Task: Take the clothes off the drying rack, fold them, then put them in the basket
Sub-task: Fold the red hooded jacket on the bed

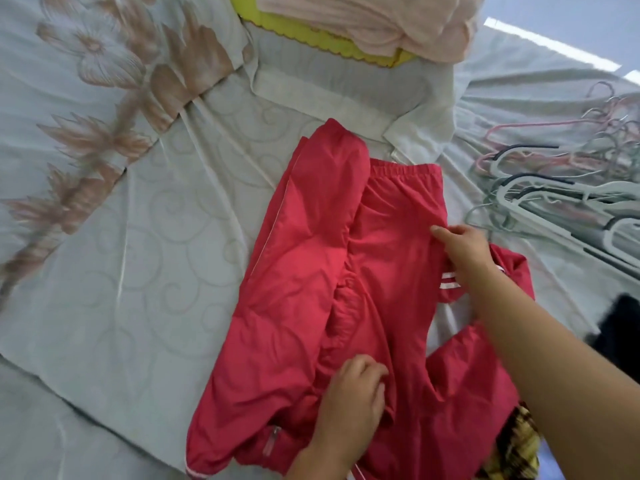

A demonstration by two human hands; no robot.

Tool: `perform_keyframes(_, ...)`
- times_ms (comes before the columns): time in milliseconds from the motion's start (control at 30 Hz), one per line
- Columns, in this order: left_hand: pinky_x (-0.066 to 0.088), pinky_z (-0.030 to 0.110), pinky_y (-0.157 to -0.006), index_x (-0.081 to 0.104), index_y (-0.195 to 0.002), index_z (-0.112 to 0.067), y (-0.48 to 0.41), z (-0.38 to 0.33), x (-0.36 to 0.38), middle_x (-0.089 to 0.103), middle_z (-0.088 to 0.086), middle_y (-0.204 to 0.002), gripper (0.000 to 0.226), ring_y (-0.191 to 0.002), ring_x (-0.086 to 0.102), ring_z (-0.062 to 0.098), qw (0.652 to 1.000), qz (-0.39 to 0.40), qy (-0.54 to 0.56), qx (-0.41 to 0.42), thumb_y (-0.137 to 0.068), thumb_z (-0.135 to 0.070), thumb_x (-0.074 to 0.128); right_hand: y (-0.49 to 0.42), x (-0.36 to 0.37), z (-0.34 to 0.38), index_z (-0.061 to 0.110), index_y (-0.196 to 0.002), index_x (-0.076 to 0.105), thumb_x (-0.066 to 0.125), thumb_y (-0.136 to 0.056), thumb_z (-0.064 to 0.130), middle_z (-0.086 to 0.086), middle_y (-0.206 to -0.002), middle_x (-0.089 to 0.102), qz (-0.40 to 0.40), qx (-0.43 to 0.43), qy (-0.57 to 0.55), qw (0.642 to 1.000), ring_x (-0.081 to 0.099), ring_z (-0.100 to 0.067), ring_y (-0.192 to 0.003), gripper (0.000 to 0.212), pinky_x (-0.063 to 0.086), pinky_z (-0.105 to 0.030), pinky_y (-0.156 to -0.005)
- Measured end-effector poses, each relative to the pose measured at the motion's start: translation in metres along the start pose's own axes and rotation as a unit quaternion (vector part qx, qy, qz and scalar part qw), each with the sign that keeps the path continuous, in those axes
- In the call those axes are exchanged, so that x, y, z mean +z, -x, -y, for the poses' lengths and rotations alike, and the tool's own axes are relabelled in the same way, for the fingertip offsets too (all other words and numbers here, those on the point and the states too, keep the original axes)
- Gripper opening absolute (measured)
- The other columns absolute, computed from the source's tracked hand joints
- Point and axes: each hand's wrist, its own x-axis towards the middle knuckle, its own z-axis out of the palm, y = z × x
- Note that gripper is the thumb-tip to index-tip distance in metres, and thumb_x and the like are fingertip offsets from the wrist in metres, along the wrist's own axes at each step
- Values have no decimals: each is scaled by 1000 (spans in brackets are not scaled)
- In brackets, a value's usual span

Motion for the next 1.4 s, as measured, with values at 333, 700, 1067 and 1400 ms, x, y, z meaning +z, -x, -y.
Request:
perform_keyframes(333, 33, 21, -99, 58, -117, -17, -5, 7, -23, 52, -5, -121, 61, -112, 44, 4, 994, 63, 21, -90, -75, -47, 26, 43, -60, -42, 6, -131, 45, 69, -81, 24, -18, -136, 41, -174, -109, 279, 938, 36, -36, -127, 58, 28, -46, -105)
perform_keyframes(700, 35, 4, -93, 36, -133, -23, -9, -85, -35, 48, -13, -131, 90, -120, 47, -2, 909, -14, 353, -221, -57, -26, 85, 175, -18, 35, 5, -107, 53, 55, -91, 5, -8, -80, 61, 244, 30, -247, 937, 62, -9, -55, 17, 52, -21, -48)
perform_keyframes(1067, 59, 31, -58, 72, -92, -13, 32, 4, -117, 73, 10, -81, 29, -67, 70, 19, 634, -188, 639, -393, -70, 3, 63, 31, 6, 23, 9, -60, 39, 58, -89, 36, -2, -59, 33, -57, -17, -39, 997, 36, -18, -58, 44, 35, -34, -62)
perform_keyframes(1400, 58, 38, -60, 77, -81, -9, 21, 5, -155, 72, 18, -88, 81, -76, 71, 28, 614, -184, 697, -321, -4, -29, 93, 14, 60, 82, 12, -89, 51, 50, -94, 9, -5, -74, 56, 102, -113, -171, 974, 55, -3, -52, 6, 41, -14, -45)
